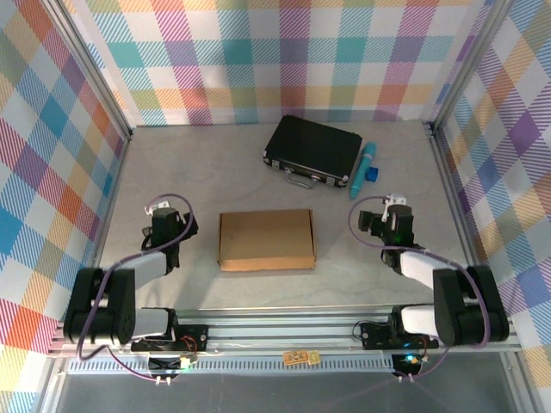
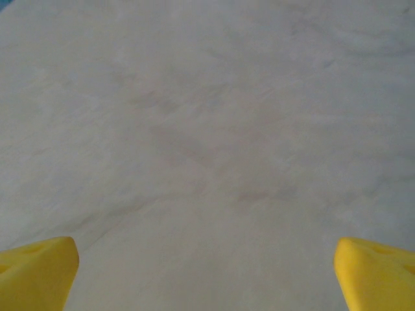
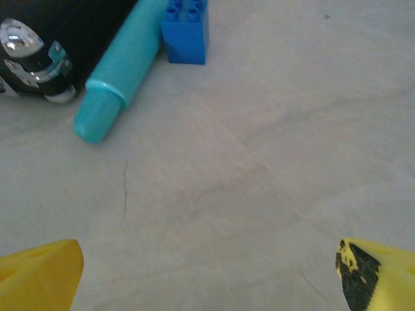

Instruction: Fold the paper box

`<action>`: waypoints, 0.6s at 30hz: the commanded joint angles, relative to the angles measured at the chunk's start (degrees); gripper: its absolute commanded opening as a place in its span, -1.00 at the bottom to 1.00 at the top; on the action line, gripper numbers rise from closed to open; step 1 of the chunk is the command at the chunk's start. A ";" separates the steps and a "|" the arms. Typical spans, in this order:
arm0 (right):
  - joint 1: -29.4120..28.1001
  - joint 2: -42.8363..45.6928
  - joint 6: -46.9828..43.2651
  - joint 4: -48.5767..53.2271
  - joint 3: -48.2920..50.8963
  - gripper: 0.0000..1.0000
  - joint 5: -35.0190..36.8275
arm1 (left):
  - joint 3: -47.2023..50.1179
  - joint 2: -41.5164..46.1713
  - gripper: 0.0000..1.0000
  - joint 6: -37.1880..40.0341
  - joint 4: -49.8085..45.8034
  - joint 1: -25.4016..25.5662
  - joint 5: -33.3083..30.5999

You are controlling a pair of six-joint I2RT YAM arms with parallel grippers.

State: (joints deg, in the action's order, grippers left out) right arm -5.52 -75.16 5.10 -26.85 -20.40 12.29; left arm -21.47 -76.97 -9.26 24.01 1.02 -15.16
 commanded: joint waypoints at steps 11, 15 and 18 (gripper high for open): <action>2.36 -13.14 -6.86 -25.85 -0.78 0.98 -10.18 | -1.18 -13.06 0.99 8.34 26.21 1.27 8.48; 3.58 -12.89 -4.67 -21.16 -2.98 0.98 -8.85 | -0.80 -13.38 0.99 8.55 27.64 1.38 8.22; 3.70 -12.76 -4.62 -20.80 -2.96 0.98 -8.94 | -0.93 -13.34 0.99 8.78 27.36 1.63 8.14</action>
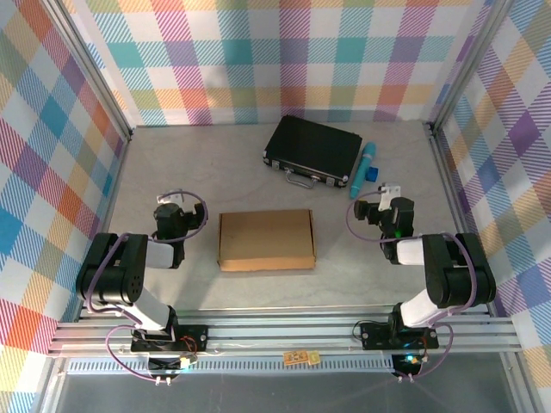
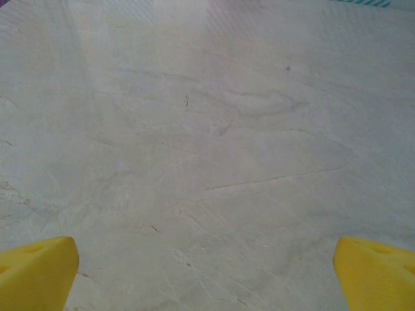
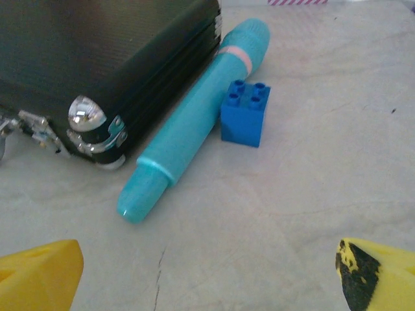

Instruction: Fold the paper box

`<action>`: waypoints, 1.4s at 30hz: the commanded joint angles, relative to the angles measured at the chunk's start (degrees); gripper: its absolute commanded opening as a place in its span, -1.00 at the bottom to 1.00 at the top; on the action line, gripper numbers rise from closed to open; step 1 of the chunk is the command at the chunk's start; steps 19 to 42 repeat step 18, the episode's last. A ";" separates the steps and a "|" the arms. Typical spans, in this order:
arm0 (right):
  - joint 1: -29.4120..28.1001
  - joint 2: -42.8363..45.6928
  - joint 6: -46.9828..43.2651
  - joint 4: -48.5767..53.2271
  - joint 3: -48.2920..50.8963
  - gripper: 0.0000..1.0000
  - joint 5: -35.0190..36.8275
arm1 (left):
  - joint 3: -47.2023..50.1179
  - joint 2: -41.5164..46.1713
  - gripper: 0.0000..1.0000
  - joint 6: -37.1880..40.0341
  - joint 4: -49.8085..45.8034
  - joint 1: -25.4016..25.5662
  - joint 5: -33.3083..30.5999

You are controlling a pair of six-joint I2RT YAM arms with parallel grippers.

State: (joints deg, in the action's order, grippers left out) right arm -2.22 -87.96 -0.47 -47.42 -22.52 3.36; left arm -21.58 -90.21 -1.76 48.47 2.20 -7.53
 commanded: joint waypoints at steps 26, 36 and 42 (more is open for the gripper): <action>1.69 0.07 0.90 0.40 -1.21 0.98 -3.70 | -2.70 -0.22 0.99 3.78 -0.50 0.79 5.61; 1.69 0.07 0.90 0.40 -1.21 0.98 -3.70 | -2.70 -0.22 0.99 3.78 -0.50 0.79 5.61; 1.69 0.07 0.90 0.40 -1.21 0.98 -3.70 | -2.70 -0.22 0.99 3.78 -0.50 0.79 5.61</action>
